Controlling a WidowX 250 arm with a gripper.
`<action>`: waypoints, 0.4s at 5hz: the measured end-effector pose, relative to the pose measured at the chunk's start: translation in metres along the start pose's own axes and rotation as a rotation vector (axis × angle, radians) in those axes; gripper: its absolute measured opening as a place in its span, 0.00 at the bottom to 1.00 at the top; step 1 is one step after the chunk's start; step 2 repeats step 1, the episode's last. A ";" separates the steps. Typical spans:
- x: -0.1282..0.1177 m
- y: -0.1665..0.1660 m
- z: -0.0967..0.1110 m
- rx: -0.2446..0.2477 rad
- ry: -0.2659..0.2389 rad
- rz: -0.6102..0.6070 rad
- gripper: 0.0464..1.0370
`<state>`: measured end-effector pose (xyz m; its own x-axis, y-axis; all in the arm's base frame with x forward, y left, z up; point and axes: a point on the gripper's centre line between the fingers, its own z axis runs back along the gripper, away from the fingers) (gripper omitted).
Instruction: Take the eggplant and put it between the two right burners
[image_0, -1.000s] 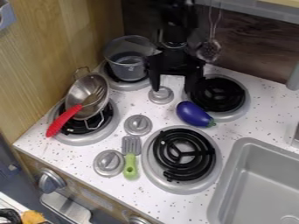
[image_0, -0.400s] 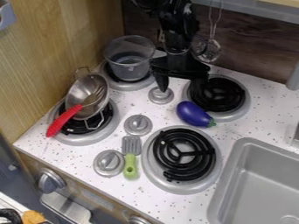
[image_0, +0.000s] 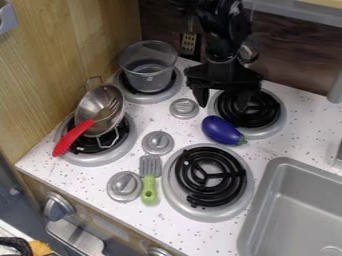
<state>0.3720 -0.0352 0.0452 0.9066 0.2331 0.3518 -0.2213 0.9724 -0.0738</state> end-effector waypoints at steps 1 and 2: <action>-0.014 0.001 0.020 0.026 -0.001 0.038 0.96; -0.014 0.001 0.020 0.026 -0.001 0.038 0.96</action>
